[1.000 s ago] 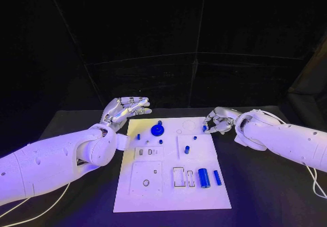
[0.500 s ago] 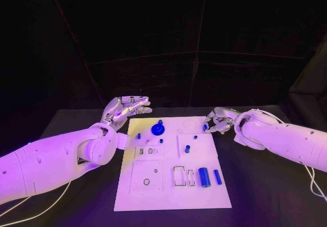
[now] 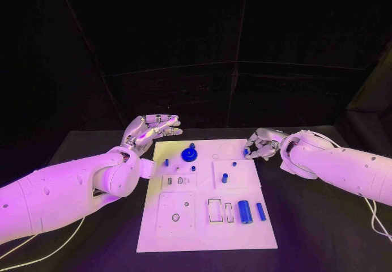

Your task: Assemble the parts on the task board

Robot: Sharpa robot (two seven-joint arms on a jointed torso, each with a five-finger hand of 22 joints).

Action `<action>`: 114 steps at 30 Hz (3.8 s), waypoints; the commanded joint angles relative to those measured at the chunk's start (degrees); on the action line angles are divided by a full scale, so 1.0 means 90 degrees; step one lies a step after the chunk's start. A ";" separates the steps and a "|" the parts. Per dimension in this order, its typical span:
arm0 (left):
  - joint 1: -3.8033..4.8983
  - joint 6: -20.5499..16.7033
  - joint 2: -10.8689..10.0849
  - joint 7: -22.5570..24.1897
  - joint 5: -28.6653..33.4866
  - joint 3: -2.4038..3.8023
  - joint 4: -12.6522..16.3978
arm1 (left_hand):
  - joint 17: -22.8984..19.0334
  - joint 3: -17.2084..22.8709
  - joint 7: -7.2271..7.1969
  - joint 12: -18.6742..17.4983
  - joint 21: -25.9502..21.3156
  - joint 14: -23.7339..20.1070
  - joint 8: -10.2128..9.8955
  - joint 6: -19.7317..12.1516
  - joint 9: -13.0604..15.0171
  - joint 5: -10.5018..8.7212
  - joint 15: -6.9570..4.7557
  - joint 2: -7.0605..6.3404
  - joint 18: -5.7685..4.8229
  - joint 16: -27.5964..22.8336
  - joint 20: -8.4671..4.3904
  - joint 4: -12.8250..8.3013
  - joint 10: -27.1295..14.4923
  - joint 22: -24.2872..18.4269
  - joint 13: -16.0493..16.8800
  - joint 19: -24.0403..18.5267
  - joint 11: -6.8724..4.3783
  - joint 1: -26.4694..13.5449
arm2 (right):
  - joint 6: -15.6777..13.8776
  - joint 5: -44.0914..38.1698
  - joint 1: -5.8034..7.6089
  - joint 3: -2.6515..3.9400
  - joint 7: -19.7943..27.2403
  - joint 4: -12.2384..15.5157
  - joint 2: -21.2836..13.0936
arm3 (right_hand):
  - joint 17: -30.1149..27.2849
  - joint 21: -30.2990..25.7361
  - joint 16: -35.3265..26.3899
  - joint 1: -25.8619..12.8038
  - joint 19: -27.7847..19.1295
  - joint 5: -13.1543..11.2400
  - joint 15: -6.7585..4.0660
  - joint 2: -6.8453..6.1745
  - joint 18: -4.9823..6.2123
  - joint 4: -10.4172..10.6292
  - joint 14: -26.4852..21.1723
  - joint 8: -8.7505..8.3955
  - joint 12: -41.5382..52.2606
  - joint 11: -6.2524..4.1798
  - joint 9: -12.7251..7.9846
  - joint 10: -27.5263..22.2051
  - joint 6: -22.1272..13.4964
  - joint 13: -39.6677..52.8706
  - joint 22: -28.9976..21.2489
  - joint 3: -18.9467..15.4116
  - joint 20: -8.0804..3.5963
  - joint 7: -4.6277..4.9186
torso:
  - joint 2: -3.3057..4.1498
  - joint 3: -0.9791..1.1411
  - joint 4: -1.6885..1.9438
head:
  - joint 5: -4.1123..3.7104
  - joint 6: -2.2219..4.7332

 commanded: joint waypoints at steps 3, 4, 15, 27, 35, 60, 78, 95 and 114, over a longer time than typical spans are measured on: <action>0.0008 0.0066 0.0005 0.0018 -0.0021 0.0006 0.0003 | -0.0006 -0.0013 -0.0001 -0.0029 -0.0042 0.0046 -0.0027 0.0050 -0.0006 0.0019 0.0016 0.0074 0.0047 -0.0028 -0.0005 -0.0042 0.0034 -0.0006 -0.0008 0.0036 0.0009 0.0009 | -0.0064 -0.0034 0.0010 0.0002 -0.0021 0.0012 0.0009 | -0.0009 0.0035 0.0016 -0.0076 0.0660 -0.0072 -0.0044 0.0009 -0.0096 -0.0006 -0.0009 -0.0001 0.0017 -0.0002 -0.0022 0.0021 -0.0002 0.0587 0.1677 0.0046 -0.0062 0.0022 | 0.0004 -0.0001 0.0004 | -0.0013 -0.0007; 0.0008 0.0065 0.0005 0.0017 -0.0021 0.0006 0.0003 | -0.0006 -0.0013 -0.0001 -0.0029 -0.0042 0.0046 -0.0027 0.0050 -0.0006 0.0019 0.0016 0.0074 0.0047 -0.0028 -0.0005 -0.0042 0.0034 -0.0006 -0.0008 0.0036 0.0009 0.0009 | -0.0068 -0.0034 0.0010 0.0002 -0.0031 0.0010 0.0009 | -0.0009 0.0035 0.0016 -0.0084 0.0660 -0.0077 -0.0043 0.0003 -0.0096 -0.0005 -0.0009 -0.0010 0.0007 0.0000 -0.0027 0.0014 -0.0014 0.0578 0.1677 0.0047 -0.0062 0.0026 | 0.0004 -0.0002 0.0004 | -0.0013 -0.0007; 0.0008 0.0069 0.0003 0.0010 -0.0021 0.0006 0.0001 | -0.0007 -0.0010 0.0001 -0.0039 -0.0047 0.0048 -0.0035 0.0049 -0.0007 0.0018 0.0016 0.0077 0.0047 -0.0036 -0.0005 -0.0051 0.0034 -0.0012 -0.0008 0.0039 0.0011 0.0012 | -0.0083 -0.0034 0.0009 0.0002 -0.0087 0.0003 0.0031 | -0.0009 0.0035 0.0015 -0.0124 0.0660 -0.0097 -0.0035 -0.0025 -0.0096 -0.0002 -0.0008 -0.0054 -0.0022 0.0014 -0.0048 -0.0009 -0.0078 0.0552 0.1677 0.0052 -0.0059 0.0043 | -0.0002 0.0003 0.0007 | -0.0020 -0.0018; 0.0008 0.0084 0.0005 0.0000 -0.0021 0.0006 -0.0001 | -0.0007 -0.0010 0.0001 -0.0039 -0.0047 0.0048 -0.0035 0.0049 -0.0007 0.0018 0.0016 0.0077 0.0047 -0.0036 -0.0005 -0.0051 0.0034 -0.0012 -0.0008 0.0039 0.0011 0.0012 | -0.0142 -0.0034 0.0008 0.0002 -0.0084 -0.0024 0.0067 | -0.0009 0.0035 0.0012 -0.0079 0.0660 -0.0098 -0.0053 0.0077 -0.0096 -0.0037 -0.0007 0.0033 0.0039 -0.0021 -0.0017 0.0043 0.0111 0.0610 0.1677 0.0173 -0.0064 -0.0009 | 0.0002 0.0002 -0.0002 | -0.0020 -0.0028; 0.0008 0.0087 0.0003 -0.0005 -0.0021 0.0006 0.0003 | -0.0007 -0.0010 0.0001 -0.0039 -0.0047 0.0048 -0.0035 0.0049 -0.0007 0.0018 0.0016 0.0077 0.0047 -0.0036 -0.0005 -0.0051 0.0034 -0.0012 -0.0008 0.0039 0.0011 0.0012 | -0.0388 -0.0034 0.0007 0.0003 -0.0156 -0.0004 0.0062 | -0.0011 0.0035 0.0003 -0.0036 0.0660 -0.0150 -0.0157 0.0273 -0.0096 -0.0089 -0.0004 0.0256 0.0068 -0.0160 0.0063 0.0089 0.0534 0.0640 0.1677 0.0370 -0.0147 -0.0182 | 0.0000 0.0002 0.0006 | -0.0019 -0.0042; 0.0022 0.0175 -0.0033 -0.0043 -0.0017 0.0007 -0.0083 | 0.0009 -0.0020 -0.0007 -0.0076 -0.0036 0.0174 -0.0066 0.0091 -0.0004 0.0017 -0.0012 0.0097 0.0054 -0.0029 -0.0025 -0.0071 0.0091 -0.0031 -0.0004 0.0132 -0.0003 -0.0020 | -0.1222 -0.0116 0.0075 0.0014 -0.1812 0.2163 0.0092 | -0.0014 0.0035 -0.0017 -0.0261 0.0660 -0.0178 -0.0167 0.0324 -0.0096 -0.0076 0.0010 0.0212 -0.0087 -0.0163 0.0052 0.0012 0.0423 0.0518 0.1677 0.0588 -0.0180 -0.0168 | -0.0124 -0.0073 0.0004 | 0.0095 -0.0076; 0.0075 0.0164 -0.0001 -0.0013 0.0064 0.0008 -0.0259 | 0.0013 -0.0019 -0.0013 -0.0083 -0.0032 0.0197 -0.0072 0.0098 -0.0003 0.0017 -0.0018 0.0102 0.0054 -0.0027 -0.0031 -0.0078 0.0100 -0.0032 -0.0004 0.0152 -0.0008 -0.0019 | -0.0878 -0.1132 -0.0178 -0.0003 -0.2437 0.1956 0.1372 | -0.0014 0.0035 -0.0019 -0.0297 0.0660 -0.0118 -0.0165 0.0287 -0.0096 -0.0083 0.0012 0.0211 -0.0101 -0.0161 0.0053 0.0007 0.0424 0.0509 0.1677 0.0619 -0.0176 -0.0168 | -0.0134 -0.0108 0.0035 | 0.0299 -0.0246; 0.0079 0.0184 0.0044 -0.0021 0.0067 0.0008 -0.0287 | 0.0014 -0.0017 -0.0016 -0.0086 -0.0031 0.0207 -0.0074 0.0107 -0.0003 0.0017 -0.0021 0.0108 0.0053 -0.0030 -0.0035 -0.0081 0.0111 -0.0035 -0.0003 0.0164 -0.0012 -0.0021 | -0.0651 -0.1467 -0.0487 -0.0005 -0.2656 0.1700 0.1805 | -0.0014 0.0035 -0.0021 -0.0306 0.0660 -0.0102 -0.0165 0.0250 -0.0096 -0.0099 0.0012 0.0205 -0.0119 -0.0160 0.0052 -0.0006 0.0413 0.0495 0.1677 0.0629 -0.0175 -0.0165 | -0.0135 -0.0089 0.0037 | 0.0341 -0.0322; 0.0079 0.0201 0.0061 -0.0051 0.0067 0.0008 -0.0297 | 0.0014 -0.0019 -0.0015 -0.0089 -0.0031 0.0210 -0.0076 0.0109 -0.0003 0.0017 -0.0022 0.0108 0.0052 -0.0032 -0.0036 -0.0082 0.0114 -0.0036 -0.0003 0.0168 -0.0012 -0.0023 | -0.0482 -0.1488 -0.0567 -0.0010 -0.2587 0.1595 0.1877 | -0.0014 0.0035 -0.0022 -0.0330 0.0660 -0.0087 -0.0161 0.0209 -0.0096 -0.0107 0.0012 0.0192 -0.0125 -0.0153 0.0047 -0.0010 0.0393 0.0493 0.1677 0.0639 -0.0172 -0.0154 | -0.0136 -0.0091 0.0031 | 0.0322 -0.0344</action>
